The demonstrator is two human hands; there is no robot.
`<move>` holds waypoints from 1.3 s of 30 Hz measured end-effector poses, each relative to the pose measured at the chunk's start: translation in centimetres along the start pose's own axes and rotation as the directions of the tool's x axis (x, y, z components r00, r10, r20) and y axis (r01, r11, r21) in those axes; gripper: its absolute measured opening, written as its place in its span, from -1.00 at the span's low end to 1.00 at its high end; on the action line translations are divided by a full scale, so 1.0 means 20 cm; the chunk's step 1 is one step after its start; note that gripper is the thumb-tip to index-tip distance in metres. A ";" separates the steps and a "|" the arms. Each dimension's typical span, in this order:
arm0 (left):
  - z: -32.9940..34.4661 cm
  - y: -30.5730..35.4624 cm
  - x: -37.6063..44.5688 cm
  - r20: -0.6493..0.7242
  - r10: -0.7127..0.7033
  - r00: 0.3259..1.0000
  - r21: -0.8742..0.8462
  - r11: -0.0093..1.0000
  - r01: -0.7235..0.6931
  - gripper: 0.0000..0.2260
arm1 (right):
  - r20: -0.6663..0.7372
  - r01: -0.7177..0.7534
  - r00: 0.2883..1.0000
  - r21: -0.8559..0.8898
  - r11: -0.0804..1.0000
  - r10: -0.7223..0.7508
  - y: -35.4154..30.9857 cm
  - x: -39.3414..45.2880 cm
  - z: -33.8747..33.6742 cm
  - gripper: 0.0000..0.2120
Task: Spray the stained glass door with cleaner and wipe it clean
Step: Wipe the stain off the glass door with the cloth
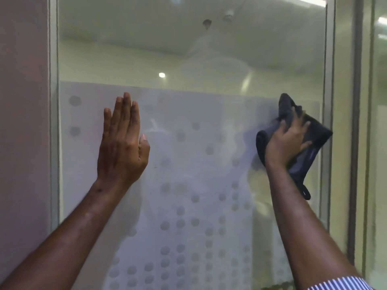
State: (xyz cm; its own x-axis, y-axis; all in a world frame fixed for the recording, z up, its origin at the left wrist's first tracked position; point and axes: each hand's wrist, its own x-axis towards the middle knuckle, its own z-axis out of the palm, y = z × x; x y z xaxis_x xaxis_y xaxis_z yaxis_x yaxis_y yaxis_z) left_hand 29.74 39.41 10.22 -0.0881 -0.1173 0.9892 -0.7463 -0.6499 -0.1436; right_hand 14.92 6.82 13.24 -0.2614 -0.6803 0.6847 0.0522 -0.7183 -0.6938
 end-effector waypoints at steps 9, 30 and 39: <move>-0.08 -0.03 -0.01 -0.035 -0.058 0.998 -0.283 0.958 0.046 -0.48 | 0.189 0.544 0.826 -0.021 0.839 -0.531 -0.57 -0.44 0.21 -0.42; -0.17 -0.17 -0.24 0.138 -0.013 0.990 0.016 1.000 0.011 -0.14 | 0.255 0.739 0.640 0.056 0.671 -0.725 -0.66 -0.82 0.24 -0.30; -0.17 -0.16 -0.23 0.150 -0.044 0.988 0.047 0.998 0.037 -0.13 | 0.244 0.904 0.358 0.150 0.400 -0.901 -0.72 -0.83 0.29 -0.50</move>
State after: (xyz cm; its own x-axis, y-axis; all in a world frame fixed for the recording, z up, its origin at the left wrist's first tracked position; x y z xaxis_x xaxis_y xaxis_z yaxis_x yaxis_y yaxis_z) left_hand 30.39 44.58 6.20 0.0445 -0.2002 0.9787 -0.7173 -0.6883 -0.1082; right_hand 24.11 27.57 13.20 0.0949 0.3679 0.9250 -0.0709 -0.9243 0.3749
